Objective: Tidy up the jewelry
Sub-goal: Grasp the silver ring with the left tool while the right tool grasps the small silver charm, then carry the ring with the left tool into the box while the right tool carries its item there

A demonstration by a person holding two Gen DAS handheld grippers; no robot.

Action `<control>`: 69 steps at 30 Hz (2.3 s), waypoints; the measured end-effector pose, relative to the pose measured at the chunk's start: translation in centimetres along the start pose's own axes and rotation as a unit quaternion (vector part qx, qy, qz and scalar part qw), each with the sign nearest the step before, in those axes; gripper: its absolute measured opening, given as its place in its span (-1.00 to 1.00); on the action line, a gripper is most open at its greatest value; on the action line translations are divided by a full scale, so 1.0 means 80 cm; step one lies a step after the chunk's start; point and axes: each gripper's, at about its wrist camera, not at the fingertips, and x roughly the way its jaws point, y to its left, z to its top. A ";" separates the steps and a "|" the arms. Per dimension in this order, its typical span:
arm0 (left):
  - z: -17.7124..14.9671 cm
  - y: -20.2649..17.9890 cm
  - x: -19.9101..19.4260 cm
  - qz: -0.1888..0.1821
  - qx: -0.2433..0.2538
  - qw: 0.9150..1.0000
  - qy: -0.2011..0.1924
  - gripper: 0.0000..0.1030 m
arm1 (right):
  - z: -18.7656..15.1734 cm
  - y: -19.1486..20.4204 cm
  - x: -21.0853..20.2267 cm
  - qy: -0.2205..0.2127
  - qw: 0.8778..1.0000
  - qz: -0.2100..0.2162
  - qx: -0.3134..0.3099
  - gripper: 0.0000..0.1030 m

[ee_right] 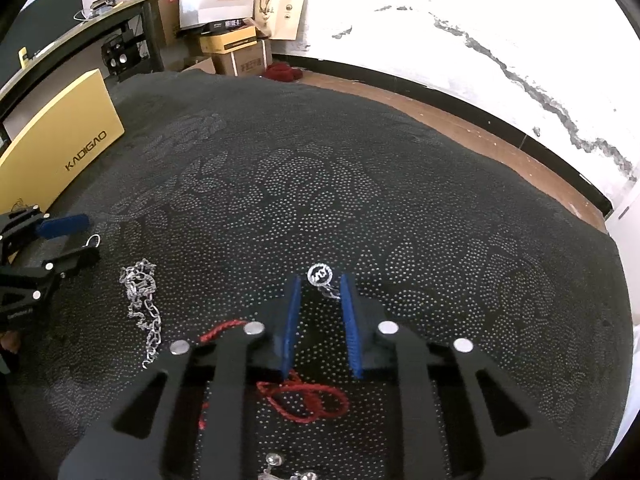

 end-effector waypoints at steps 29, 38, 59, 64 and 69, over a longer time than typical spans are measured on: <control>0.018 0.013 -0.015 0.018 -0.005 1.000 0.000 -0.65 | 0.012 0.008 -0.025 -0.013 1.000 -0.001 0.006 -0.85; 0.035 0.032 -0.060 0.025 -0.010 0.999 -0.018 -0.65 | 0.040 0.032 -0.072 -0.043 0.999 0.003 -0.001 -0.85; 0.045 0.144 -0.246 0.065 -0.045 0.994 -0.072 -0.65 | 0.157 0.242 -0.228 -0.108 0.989 0.031 -0.099 -0.85; 0.031 0.197 -0.286 0.090 -0.058 0.991 -0.081 -0.65 | 0.188 0.323 -0.237 -0.116 0.982 0.059 -0.134 -0.85; 0.014 0.251 -0.303 0.107 -0.083 0.988 -0.078 -0.65 | 0.217 0.394 -0.227 -0.115 0.976 0.096 -0.156 -0.85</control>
